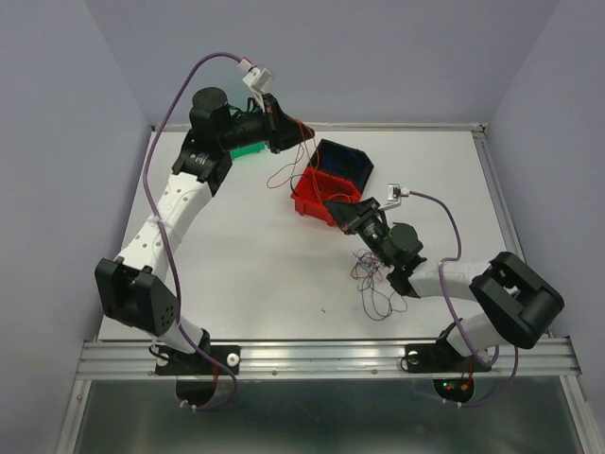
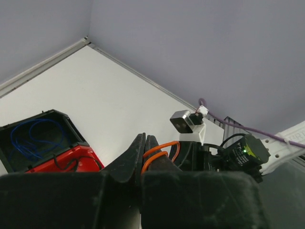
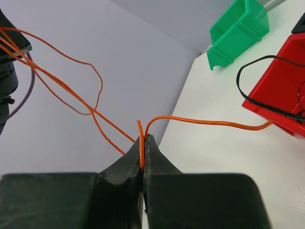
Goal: Untangle the cables
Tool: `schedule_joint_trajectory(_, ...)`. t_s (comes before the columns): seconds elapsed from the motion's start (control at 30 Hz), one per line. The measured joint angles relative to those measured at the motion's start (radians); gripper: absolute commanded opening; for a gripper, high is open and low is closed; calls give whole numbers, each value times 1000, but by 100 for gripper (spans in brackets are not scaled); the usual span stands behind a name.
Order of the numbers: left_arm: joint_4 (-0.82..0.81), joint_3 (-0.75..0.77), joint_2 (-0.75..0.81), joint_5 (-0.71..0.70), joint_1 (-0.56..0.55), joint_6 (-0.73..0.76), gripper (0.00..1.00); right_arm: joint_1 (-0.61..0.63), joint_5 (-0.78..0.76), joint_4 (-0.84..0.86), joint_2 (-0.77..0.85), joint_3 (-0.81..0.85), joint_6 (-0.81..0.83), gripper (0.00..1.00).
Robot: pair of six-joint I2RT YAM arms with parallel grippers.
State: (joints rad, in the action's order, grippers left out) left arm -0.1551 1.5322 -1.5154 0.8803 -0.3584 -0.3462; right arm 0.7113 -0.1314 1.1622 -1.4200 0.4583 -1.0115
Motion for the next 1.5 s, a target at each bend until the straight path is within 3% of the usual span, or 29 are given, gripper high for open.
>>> schedule_joint_trajectory(0.03,1,0,0,14,10,-14,0,3,0,11,-24,13,4,16)
schedule_joint_trajectory(0.07,1,0,0,25,21,-23,0,3,-1,20,-31,19,11,37)
schedule_joint_trajectory(0.1,-4,0,0,30,33,-29,0,3,-2,23,-29,19,25,45)
schedule_joint_trajectory(0.23,-6,43,0,11,116,19,0,3,-33,-23,23,-10,109,66)
schedule_joint_trajectory(0.43,116,201,-50,-49,203,238,0,3,-99,-74,222,-88,265,79)
schedule_joint_trajectory(0.63,221,224,-129,-150,267,451,0,3,-135,-79,333,-127,370,80)
schedule_joint_trajectory(0.8,254,251,-248,-211,356,539,0,3,-153,-93,362,-160,414,80)
schedule_joint_trajectory(1.07,273,415,-444,-211,439,563,0,3,-170,-107,397,-185,448,80)
schedule_joint_trajectory(1.5,195,649,-650,-305,452,566,0,3,-175,-108,455,-226,466,79)
